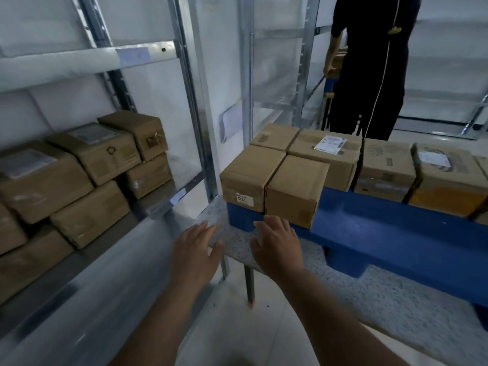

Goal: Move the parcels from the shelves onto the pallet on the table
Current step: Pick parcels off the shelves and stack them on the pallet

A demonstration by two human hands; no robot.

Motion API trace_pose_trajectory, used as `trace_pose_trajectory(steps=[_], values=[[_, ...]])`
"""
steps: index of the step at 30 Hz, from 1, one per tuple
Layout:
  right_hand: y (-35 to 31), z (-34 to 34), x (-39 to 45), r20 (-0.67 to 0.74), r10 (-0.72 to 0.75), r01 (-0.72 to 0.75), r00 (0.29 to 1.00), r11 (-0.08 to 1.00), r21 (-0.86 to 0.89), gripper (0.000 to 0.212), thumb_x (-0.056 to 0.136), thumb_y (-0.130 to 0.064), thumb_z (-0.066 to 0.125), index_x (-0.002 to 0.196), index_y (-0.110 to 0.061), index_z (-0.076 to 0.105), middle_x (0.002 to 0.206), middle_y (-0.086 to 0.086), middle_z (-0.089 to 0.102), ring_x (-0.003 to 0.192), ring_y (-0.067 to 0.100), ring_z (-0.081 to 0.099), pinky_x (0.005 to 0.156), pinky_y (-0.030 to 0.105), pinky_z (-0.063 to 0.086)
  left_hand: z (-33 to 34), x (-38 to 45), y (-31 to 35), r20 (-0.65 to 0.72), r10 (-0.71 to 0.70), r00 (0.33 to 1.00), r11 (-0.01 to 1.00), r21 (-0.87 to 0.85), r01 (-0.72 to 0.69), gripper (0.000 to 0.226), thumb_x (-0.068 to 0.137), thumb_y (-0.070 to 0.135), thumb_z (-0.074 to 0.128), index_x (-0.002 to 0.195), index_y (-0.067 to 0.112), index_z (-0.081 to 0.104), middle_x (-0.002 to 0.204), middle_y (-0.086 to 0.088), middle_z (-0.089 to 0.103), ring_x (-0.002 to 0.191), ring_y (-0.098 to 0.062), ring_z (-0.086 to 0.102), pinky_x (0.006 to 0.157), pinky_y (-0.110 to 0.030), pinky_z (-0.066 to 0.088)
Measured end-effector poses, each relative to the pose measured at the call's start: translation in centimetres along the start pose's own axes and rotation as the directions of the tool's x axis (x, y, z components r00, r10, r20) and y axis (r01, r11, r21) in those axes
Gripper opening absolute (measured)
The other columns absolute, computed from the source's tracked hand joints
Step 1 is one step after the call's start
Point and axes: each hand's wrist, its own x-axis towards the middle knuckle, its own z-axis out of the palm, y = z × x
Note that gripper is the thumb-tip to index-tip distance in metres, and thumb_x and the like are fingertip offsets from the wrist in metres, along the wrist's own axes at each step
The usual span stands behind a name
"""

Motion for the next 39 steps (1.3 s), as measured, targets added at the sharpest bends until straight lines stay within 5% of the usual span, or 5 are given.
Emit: trace_pose_trajectory(steps=[10,18,24,34,39], values=[[-7.3,1.8,-3.8,0.142,-0.258,0.255,0.956,0.966,0.039,0.046,0.098,-0.038,0.04,0.142,-0.026,0.035,0.154,0.003,0.025,0.141,0.022,0.02,0.113,0.038,0.02,-2.7,-9.4,-6.4,-0.08,-0.217,0.973,0.973,0.069,0.222,0.057,0.08,0.045,0.04,0.109,0.006,0.069,0.111,-0.017,0.067,0.098,-0.036,0.065,0.083,-0.05,0.05],[-13.7,4.6,-3.9,0.144,-0.431,0.43,0.891,0.902,0.036,0.042,0.095,-0.04,0.042,0.133,-0.021,0.047,0.141,0.006,0.043,0.13,0.024,0.038,0.107,0.038,0.031,-5.4,-14.2,-12.0,-0.219,-0.416,0.883,0.901,0.035,0.433,0.066,0.081,0.054,0.034,0.122,0.011,0.063,0.125,-0.014,0.061,0.111,-0.034,0.059,0.095,-0.048,0.044],[-20.7,6.7,-1.8,0.053,-0.506,0.503,0.861,0.862,0.067,0.041,0.081,-0.037,0.05,0.109,-0.013,0.066,0.107,0.01,0.066,0.096,0.029,0.064,0.079,0.042,0.053,-9.1,-14.9,-16.5,-0.338,-0.498,0.799,0.851,-0.014,0.524,0.067,0.082,0.054,0.034,0.124,0.008,0.059,0.122,-0.014,0.062,0.109,-0.034,0.059,0.089,-0.043,0.047],[-32.1,8.2,3.5,0.048,-0.616,0.597,0.786,0.777,0.2,0.043,0.094,-0.03,0.049,0.13,-0.006,0.05,0.124,0.014,0.055,0.114,0.029,0.05,0.094,0.038,0.043,-17.1,-13.3,-24.1,-0.533,-0.553,0.64,0.808,-0.155,0.569,0.069,0.083,0.06,0.032,0.131,0.014,0.051,0.12,-0.013,0.06,0.105,-0.033,0.054,0.081,-0.037,0.046],[-36.1,8.9,6.3,0.087,-0.585,0.545,0.806,0.791,0.278,0.041,0.095,-0.032,0.046,0.13,-0.012,0.046,0.125,0.008,0.053,0.117,0.022,0.046,0.093,0.034,0.039,-20.4,-10.8,-26.1,-0.524,-0.654,0.546,0.75,-0.354,0.559,0.068,0.092,0.055,0.042,0.148,0.02,0.026,0.15,-0.006,0.034,0.132,-0.027,0.038,0.102,-0.034,0.033]])
